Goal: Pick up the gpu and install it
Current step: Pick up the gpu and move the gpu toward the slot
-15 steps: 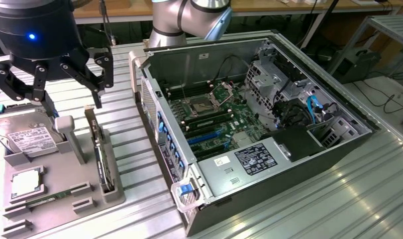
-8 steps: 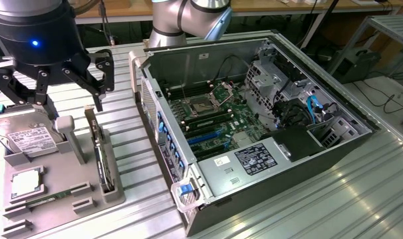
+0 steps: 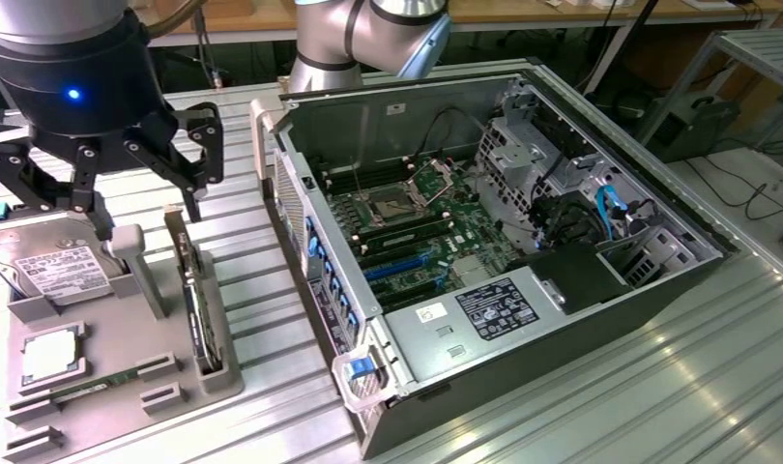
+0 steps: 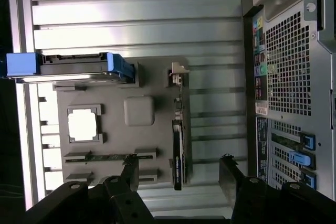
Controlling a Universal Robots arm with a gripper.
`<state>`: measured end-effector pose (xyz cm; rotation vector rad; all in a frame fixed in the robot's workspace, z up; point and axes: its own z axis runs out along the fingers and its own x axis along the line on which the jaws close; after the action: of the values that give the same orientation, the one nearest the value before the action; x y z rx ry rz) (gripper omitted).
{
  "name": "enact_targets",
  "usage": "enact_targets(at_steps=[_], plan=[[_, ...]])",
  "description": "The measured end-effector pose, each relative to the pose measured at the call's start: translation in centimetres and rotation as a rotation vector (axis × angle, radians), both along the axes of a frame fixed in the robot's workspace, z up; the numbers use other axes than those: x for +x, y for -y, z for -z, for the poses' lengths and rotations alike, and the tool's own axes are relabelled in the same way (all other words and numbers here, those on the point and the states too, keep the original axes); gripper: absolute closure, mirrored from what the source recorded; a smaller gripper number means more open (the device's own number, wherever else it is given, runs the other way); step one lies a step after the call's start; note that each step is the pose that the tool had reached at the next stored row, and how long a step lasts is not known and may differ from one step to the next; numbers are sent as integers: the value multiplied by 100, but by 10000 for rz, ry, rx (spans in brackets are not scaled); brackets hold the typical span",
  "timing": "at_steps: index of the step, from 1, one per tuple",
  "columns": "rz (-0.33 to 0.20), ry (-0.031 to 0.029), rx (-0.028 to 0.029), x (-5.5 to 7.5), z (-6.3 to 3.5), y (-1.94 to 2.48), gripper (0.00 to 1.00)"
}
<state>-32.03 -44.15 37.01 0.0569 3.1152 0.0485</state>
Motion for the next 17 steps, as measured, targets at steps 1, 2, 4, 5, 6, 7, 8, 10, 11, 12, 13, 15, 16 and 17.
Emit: enact_targets(at_steps=[1,2,4,5,6,7,8,10,11,12,13,15,16,17], plan=[[-72,1,0,0,5,1,28],[-133,1,1,0,11,1,28],[-175,1,1,0,17,2,28],[-179,0,0,0,20,2,28],[-187,1,2,0,24,2,28],[-198,1,1,0,28,2,28],[-208,1,1,0,33,2,28],[-225,1,1,0,40,2,28],[-240,0,0,0,42,2,28],[-255,0,0,0,44,2,28],[-266,1,1,0,47,2,28],[-468,1,1,0,87,5,28],[-572,0,1,0,104,5,28],[-678,1,1,0,128,6,28]])
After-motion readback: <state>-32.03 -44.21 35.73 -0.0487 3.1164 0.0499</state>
